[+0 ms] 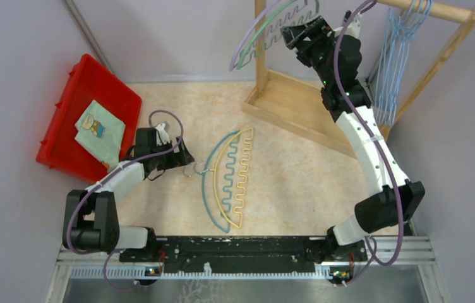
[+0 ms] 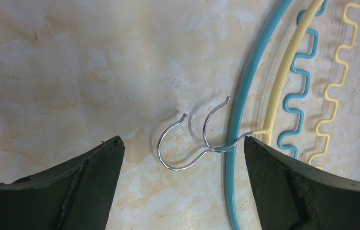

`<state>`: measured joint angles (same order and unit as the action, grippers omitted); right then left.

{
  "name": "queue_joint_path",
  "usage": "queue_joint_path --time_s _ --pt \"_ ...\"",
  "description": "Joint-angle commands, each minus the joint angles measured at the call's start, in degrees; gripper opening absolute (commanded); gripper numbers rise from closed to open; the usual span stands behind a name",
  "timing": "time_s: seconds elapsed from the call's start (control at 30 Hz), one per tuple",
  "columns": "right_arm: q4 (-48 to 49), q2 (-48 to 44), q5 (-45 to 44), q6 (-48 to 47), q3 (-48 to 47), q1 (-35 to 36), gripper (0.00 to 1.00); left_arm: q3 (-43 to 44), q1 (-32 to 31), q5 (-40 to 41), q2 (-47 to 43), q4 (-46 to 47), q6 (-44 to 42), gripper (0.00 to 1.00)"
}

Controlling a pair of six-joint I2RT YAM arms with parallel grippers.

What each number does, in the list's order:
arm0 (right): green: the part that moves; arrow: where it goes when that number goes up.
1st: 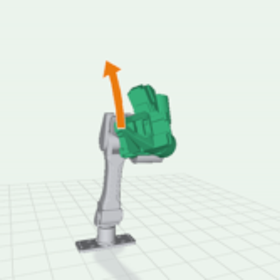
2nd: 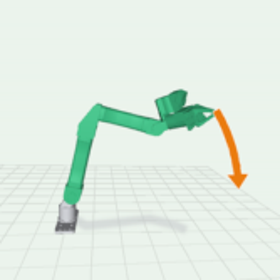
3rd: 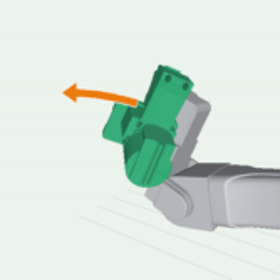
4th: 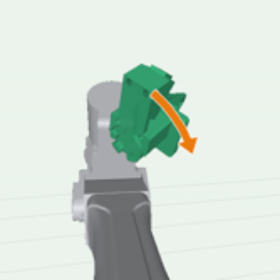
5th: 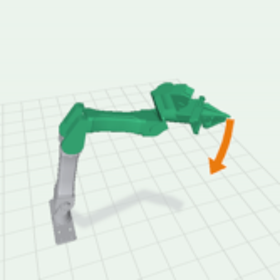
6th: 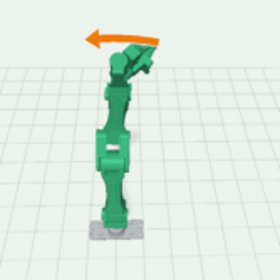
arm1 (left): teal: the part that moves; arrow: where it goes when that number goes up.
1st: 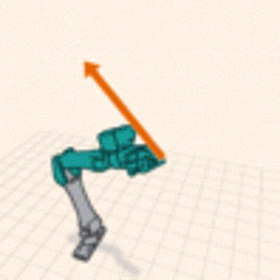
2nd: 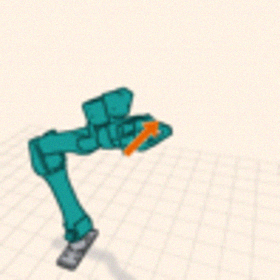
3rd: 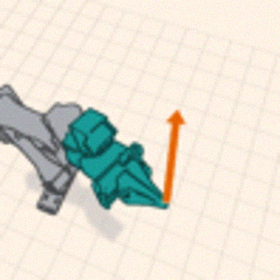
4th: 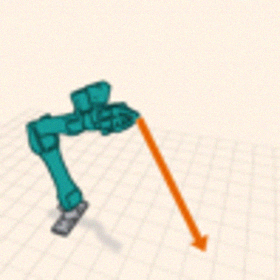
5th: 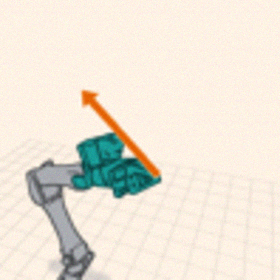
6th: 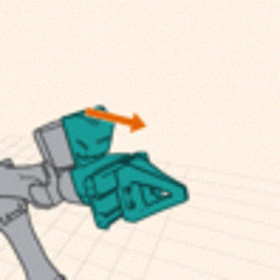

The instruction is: Organize the hangers

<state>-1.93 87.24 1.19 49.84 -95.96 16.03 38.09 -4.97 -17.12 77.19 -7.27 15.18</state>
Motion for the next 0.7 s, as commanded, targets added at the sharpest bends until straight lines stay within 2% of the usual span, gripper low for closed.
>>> queue_joint_path --time_s 0.0,0.17,0.37,0.53,0.67 --pt "-8.47 -5.77 -0.73 -9.33 0.03 4.31 0.73 0.31 0.35 0.34 -0.37 0.36 -0.6 1.0" --pt "-20.72 -9.04 -12.01 -23.98 3.86 20.49 0.72 0.18 0.4 0.44 -0.46 0.37 -0.72 1.0" --pt "-28.61 -7.37 -17.76 -26.38 13.31 37.52 0.7 0.06 0.57 -0.08 0.23 0.89 0.08 1.0" --pt "-26.13 -1.9 -13.07 -22.41 20.54 41.3 0.64 -0.32 1.62 0.23 0.1 1.2 1.05 0.99" --pt "-23.26 5.28 -10.63 -23.84 20.09 42.46 0.63 -1.07 4.2 -1.66 -0.18 1.98 2.38 0.99"
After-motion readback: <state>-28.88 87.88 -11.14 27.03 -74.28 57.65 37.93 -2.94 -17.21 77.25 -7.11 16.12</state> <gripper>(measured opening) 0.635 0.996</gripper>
